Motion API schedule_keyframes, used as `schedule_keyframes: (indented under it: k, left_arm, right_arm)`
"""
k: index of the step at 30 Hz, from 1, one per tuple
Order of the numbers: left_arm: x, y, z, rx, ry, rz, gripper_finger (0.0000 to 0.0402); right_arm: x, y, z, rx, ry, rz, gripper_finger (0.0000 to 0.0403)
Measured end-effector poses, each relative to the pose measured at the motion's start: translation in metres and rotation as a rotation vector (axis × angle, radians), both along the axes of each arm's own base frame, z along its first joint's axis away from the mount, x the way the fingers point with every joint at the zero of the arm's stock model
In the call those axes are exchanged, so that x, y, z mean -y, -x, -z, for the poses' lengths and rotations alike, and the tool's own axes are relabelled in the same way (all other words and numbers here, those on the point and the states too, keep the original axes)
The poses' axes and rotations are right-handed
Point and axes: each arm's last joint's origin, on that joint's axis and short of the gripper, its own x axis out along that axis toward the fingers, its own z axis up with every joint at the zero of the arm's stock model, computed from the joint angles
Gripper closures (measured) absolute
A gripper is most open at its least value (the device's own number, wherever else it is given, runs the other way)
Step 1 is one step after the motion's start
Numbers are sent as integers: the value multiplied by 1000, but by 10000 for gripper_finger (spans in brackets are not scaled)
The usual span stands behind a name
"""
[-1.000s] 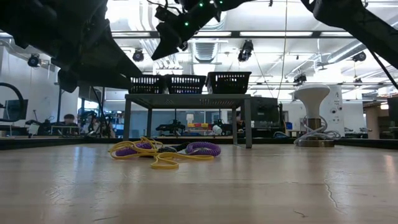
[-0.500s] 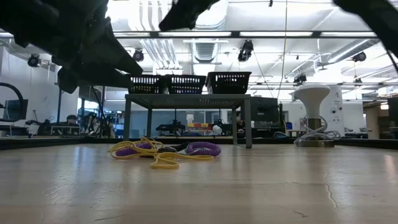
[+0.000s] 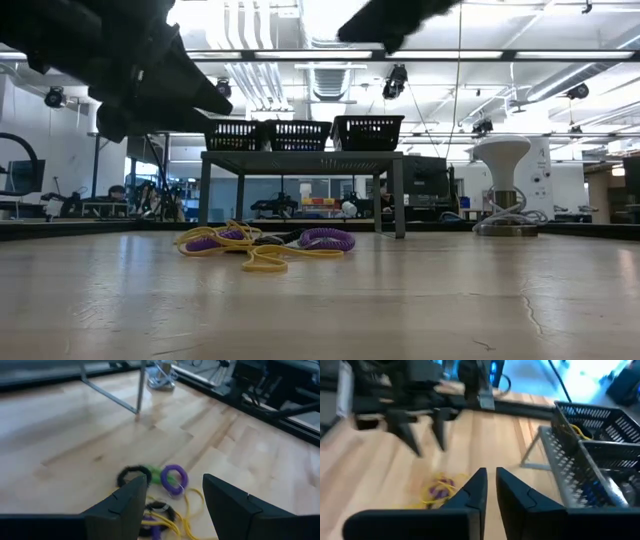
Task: Pick & Place Office Desk Supplies
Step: Put the yellow rubberband into the left black bin on the shelf
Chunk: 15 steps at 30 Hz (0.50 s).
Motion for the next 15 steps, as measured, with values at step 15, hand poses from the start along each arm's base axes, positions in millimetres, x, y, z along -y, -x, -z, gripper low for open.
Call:
schedule_keyframes:
  k: [15]
  left_arm:
    - [-13,-10,-3,-47,-131,8,202]
  right_arm:
    - [-26,70,122,342,-204,-13,374]
